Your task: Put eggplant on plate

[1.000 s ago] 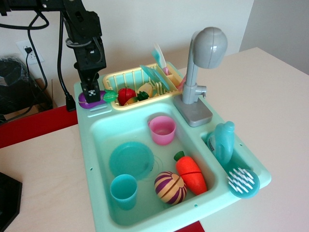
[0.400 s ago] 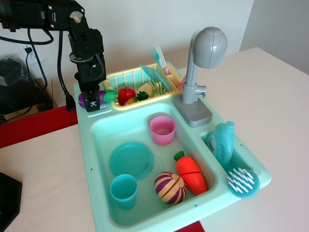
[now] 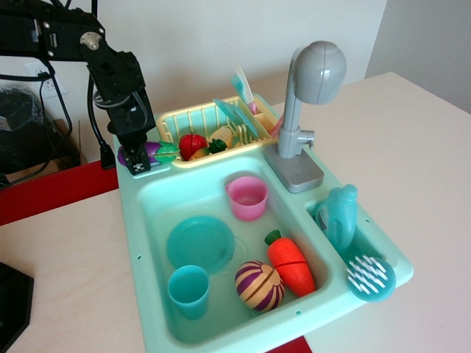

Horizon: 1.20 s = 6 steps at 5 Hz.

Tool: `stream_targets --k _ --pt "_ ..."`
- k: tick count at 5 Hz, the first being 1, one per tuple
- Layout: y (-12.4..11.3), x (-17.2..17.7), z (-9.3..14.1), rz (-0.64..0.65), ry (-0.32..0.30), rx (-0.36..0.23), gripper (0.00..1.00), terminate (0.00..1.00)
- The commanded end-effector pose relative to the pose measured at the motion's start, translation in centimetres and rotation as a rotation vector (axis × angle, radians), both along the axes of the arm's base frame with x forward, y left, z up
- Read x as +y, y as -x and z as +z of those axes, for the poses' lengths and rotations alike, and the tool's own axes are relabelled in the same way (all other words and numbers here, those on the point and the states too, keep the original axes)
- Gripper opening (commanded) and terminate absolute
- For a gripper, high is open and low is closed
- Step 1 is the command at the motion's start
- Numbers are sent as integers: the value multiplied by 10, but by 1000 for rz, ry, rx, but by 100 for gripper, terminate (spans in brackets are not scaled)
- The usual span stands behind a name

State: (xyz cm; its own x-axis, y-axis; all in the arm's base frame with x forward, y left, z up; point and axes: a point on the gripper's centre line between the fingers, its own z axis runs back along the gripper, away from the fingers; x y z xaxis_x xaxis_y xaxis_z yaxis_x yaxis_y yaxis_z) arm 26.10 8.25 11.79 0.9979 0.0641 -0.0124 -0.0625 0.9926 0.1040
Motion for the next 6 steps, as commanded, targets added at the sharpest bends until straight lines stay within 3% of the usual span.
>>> stream_targets --k 1,3,5,6 --pt "5 2 7 24 -18 -49 0 0" --pt "-25 -24 36 -71 -1 -186 0 0" --pt "-60 -78 31 -221 61 -205 0 0" --pt "-70 -96 12 -251 88 -178 0 0"
